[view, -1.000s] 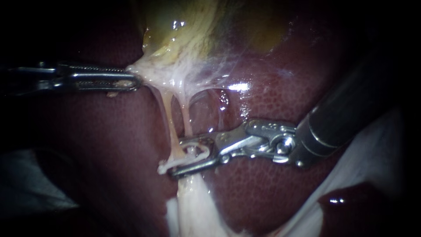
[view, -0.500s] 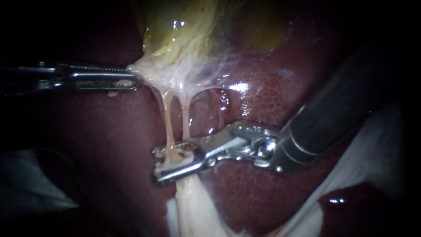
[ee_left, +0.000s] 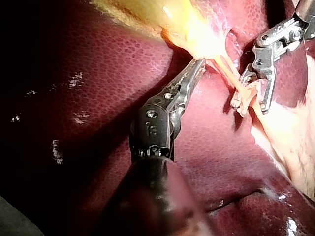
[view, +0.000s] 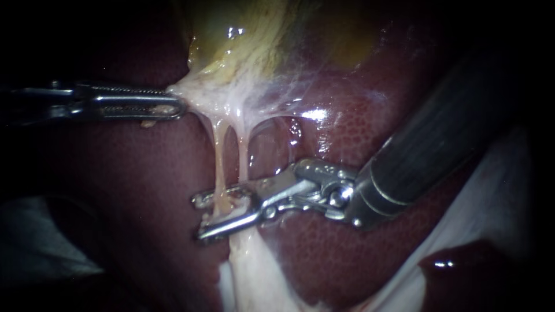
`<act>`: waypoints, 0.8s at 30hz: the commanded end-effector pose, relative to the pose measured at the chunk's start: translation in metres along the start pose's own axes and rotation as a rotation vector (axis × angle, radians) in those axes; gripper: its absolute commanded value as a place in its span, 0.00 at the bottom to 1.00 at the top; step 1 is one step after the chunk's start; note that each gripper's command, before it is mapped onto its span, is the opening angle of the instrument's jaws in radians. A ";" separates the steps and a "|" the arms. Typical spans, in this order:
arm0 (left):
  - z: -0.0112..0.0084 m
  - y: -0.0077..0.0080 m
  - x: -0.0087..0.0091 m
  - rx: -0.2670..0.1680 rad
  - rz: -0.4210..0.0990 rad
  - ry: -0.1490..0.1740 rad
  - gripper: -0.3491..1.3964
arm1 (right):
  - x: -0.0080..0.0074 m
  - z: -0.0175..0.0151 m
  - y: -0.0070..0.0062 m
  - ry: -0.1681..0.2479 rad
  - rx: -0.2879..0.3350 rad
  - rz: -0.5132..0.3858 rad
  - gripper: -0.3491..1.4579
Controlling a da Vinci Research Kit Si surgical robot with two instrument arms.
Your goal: Clipping second clip left tube
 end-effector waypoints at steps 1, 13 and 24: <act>0.0000 0.0000 0.0000 -0.001 0.000 0.000 0.00 | 0.0001 0.0001 0.0001 0.000 -0.001 0.001 0.44; 0.0000 0.0000 0.0000 -0.001 0.000 0.000 0.00 | 0.0006 0.0010 0.0008 -0.015 0.035 -0.003 0.44; -0.0001 0.0000 0.0000 -0.001 0.000 0.000 0.00 | 0.0027 -0.0005 -0.0011 -0.026 0.089 0.000 0.42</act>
